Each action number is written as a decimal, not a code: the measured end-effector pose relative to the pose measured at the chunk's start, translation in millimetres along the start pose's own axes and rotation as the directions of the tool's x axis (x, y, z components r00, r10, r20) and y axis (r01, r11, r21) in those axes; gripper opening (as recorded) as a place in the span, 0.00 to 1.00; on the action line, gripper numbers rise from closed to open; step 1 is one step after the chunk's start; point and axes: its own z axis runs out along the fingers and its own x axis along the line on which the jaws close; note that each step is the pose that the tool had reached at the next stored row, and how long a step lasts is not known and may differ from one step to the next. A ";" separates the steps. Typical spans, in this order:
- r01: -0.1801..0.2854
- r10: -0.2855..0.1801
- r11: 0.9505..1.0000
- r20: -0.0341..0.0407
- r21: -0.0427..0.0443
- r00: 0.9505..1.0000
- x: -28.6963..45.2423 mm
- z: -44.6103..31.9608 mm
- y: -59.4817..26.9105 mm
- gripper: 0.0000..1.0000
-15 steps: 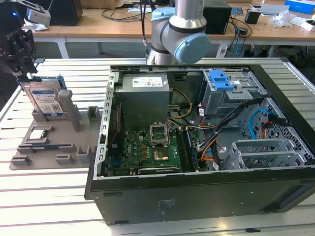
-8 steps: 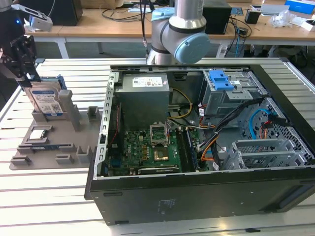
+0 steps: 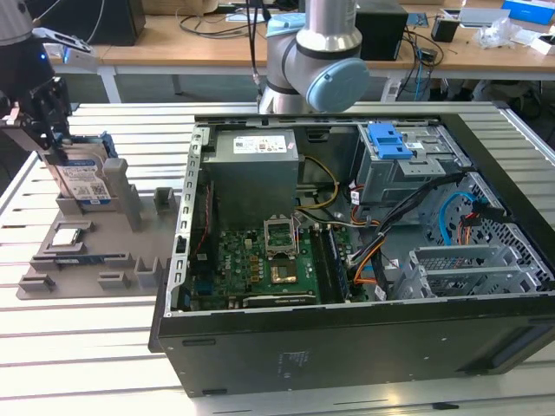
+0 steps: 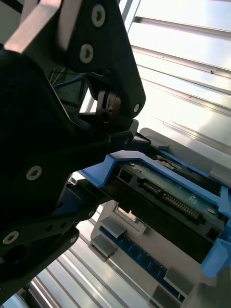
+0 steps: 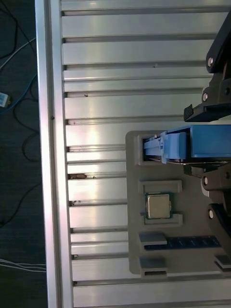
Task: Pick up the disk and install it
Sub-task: 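Pick up the disk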
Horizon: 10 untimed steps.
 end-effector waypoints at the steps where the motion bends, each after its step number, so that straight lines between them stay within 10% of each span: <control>1: 0.000 0.000 1.000 0.000 0.000 1.000 0.0 1.8 0.0 0.48; 10: 0.001 -0.001 1.000 0.000 0.000 1.000 -0.1 6.7 0.0 0.40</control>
